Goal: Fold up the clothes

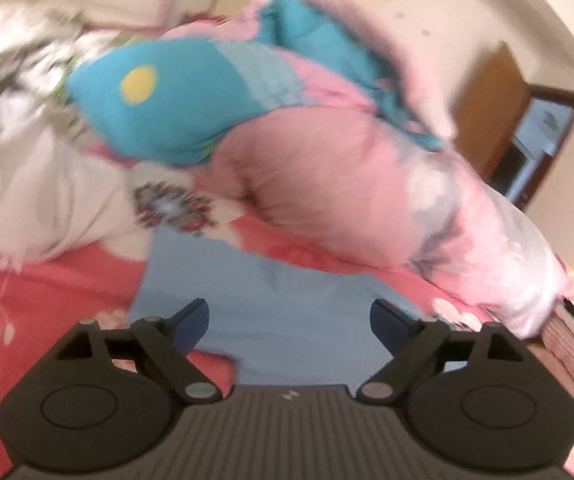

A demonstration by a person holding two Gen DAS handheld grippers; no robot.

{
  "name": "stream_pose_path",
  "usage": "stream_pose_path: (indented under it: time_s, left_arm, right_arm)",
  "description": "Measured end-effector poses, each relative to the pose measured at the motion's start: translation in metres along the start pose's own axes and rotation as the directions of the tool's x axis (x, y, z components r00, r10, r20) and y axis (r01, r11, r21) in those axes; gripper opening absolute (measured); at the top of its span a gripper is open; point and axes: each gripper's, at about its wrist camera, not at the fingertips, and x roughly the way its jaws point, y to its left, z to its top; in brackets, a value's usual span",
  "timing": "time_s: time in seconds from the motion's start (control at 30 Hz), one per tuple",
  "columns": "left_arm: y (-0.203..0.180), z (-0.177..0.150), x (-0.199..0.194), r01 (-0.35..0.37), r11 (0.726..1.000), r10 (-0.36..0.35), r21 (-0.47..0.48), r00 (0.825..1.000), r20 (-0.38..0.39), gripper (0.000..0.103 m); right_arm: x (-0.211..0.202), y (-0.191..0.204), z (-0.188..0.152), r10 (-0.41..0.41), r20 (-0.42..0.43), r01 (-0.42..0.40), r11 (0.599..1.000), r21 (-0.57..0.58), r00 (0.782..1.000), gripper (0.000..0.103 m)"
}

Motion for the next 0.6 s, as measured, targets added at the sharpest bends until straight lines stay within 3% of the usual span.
stream_pose_path:
  time_s: [0.17,0.33,0.47,0.6]
  left_arm:
    - [-0.054,0.007,-0.019,0.053,0.995,-0.054,0.08,0.998,0.015,0.103]
    - [-0.098,0.001,-0.015,0.08,0.991,-0.08,0.105,0.997,-0.012,0.103]
    - [-0.127,-0.008,0.002,0.073,0.988,-0.065,0.135,0.996,-0.06,0.103]
    - [-0.142,-0.022,0.019,0.116,0.977,-0.105,0.18,0.992,-0.067,0.103]
  right_arm:
    - [-0.014,-0.008,-0.003,-0.02,0.031,0.019,1.0,0.015,0.999,0.102]
    - [-0.029,-0.017,-0.007,-0.105,0.082,0.106,0.994,-0.001,0.991,0.102]
    - [-0.038,-0.024,-0.013,-0.196,0.143,0.202,0.979,-0.027,0.97,0.102]
    - [-0.041,-0.035,-0.019,-0.246,0.209,0.261,0.964,-0.047,0.946,0.102]
